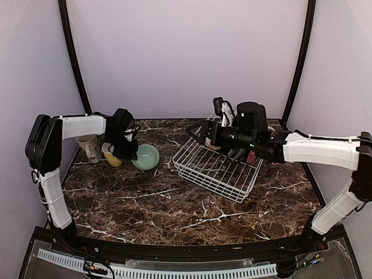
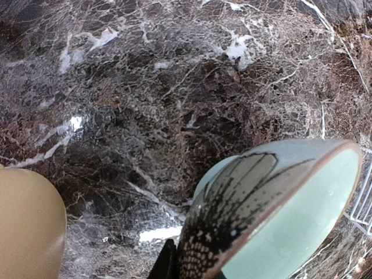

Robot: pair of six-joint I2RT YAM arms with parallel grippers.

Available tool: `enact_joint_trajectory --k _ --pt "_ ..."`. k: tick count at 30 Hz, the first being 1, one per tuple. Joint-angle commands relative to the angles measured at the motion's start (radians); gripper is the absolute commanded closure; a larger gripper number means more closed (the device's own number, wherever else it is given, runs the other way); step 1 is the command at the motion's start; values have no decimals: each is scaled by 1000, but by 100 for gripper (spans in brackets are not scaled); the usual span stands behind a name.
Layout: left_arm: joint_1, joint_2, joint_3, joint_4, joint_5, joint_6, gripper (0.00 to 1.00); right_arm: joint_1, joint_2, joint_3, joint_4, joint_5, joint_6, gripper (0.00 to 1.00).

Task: Unload the mixed dishes from the dish rack
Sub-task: Place the bowl at the center of the board.

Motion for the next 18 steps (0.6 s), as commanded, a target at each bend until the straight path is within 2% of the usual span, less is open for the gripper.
enact_joint_trajectory --k 1,8,18 --pt "-2 -10 37 4 14 7 87 5 10 7 31 -11 -14 1" --pt "-2 -19 39 -1 16 13 84 6 0 17 6 0 -30 1" --pt "-23 -112 3 -8 -106 41 69 8 -30 10 -84 59 -79 1"
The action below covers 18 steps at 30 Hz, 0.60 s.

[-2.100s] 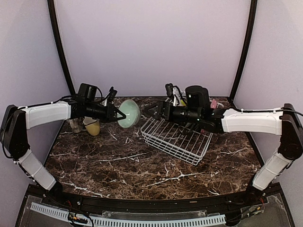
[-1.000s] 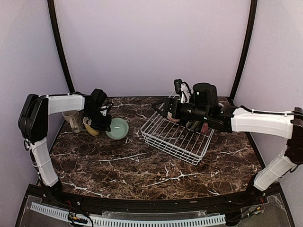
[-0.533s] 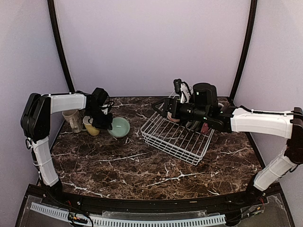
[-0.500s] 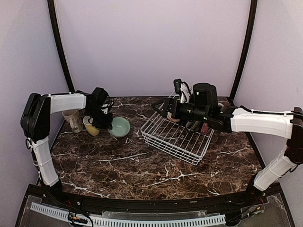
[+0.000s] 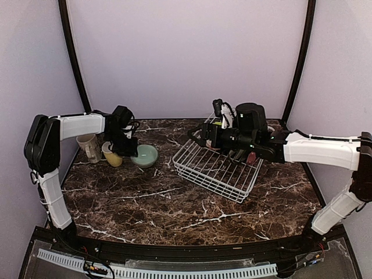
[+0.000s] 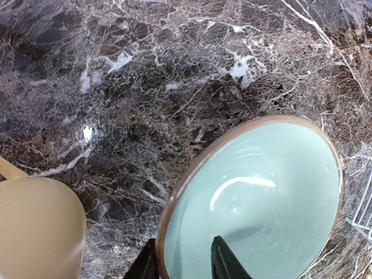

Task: Unload the mixed dishes from the dish rack
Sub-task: Place the bowl at the center of the board, then grab the plate from the dish rack.

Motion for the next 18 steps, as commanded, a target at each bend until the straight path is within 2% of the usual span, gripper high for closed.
enact_joint_trajectory --k 1,5,10,18 --pt "-19 -110 -15 -14 -65 29 66 6 -26 17 -64 49 -48 1" --pt "-23 -150 -25 -14 -109 42 62 9 -32 49 -173 96 -110 1" --pt "-25 -232 -81 37 -99 58 54 12 -79 58 -295 199 -176 1" --pt "-25 -497 -238 293 36 100 32 9 -190 51 -459 383 -257 1"
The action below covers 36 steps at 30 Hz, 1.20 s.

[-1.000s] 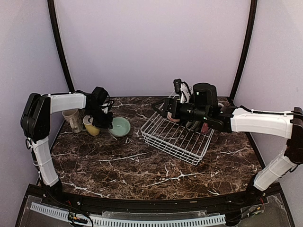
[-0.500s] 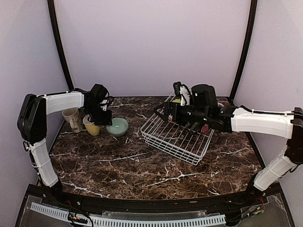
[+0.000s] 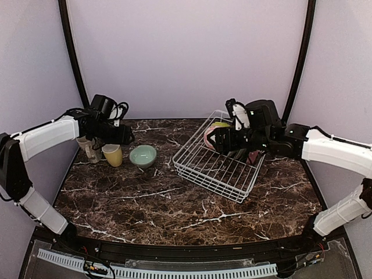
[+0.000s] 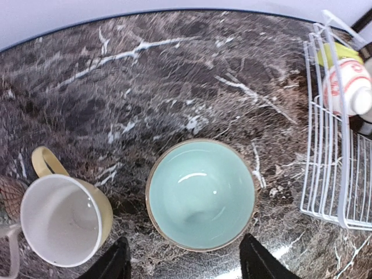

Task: Unload the mixed dishes from the dish rack
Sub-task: Grab the plate from the dish rack.

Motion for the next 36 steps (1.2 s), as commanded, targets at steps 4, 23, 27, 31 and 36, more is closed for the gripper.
enact_joint_trajectory --k 4,23,27,31,36 --pt "-5 -186 6 176 162 -20 23 3 -84 58 -186 203 -102 1" --pt "-10 -167 83 258 214 -40 17 -228 -66 143 -557 360 310 2" --pt "-11 -180 63 243 222 -32 17 -233 1 172 -582 405 412 9" --pt "-11 -182 64 238 230 -33 17 -235 112 268 -697 478 558 19" --pt "-11 -185 65 237 241 -38 17 -235 220 362 -802 541 672 30"
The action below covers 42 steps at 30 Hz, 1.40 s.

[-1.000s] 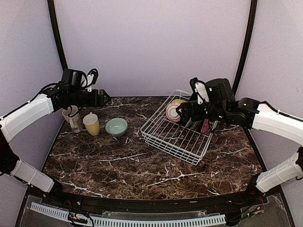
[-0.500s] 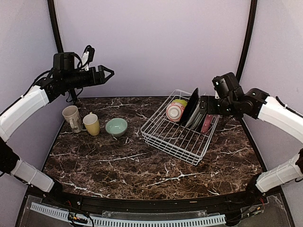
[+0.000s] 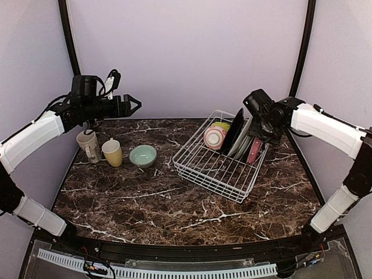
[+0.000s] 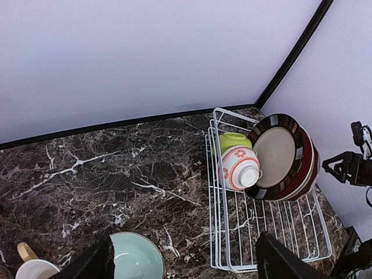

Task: Unload the mixed dishes from the dish rack
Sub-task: Grab the plate from the dish rack.

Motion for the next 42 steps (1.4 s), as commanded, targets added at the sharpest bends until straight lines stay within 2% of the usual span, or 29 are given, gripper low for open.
enact_joint_trajectory --k 1,19,22,35,42 --pt "-4 -26 -7 -3 17 12 17 -3 57 64 -93 73 111 32" --pt "-4 -13 -10 3 47 -11 17 -12 163 81 -13 104 128 45" --pt "-4 -10 -9 3 47 -12 17 -15 170 71 18 104 116 51" --pt "-4 16 -8 -2 53 -16 17 -36 187 13 94 92 108 50" --pt "-4 26 -7 -5 54 -18 17 -37 184 -4 122 94 107 55"
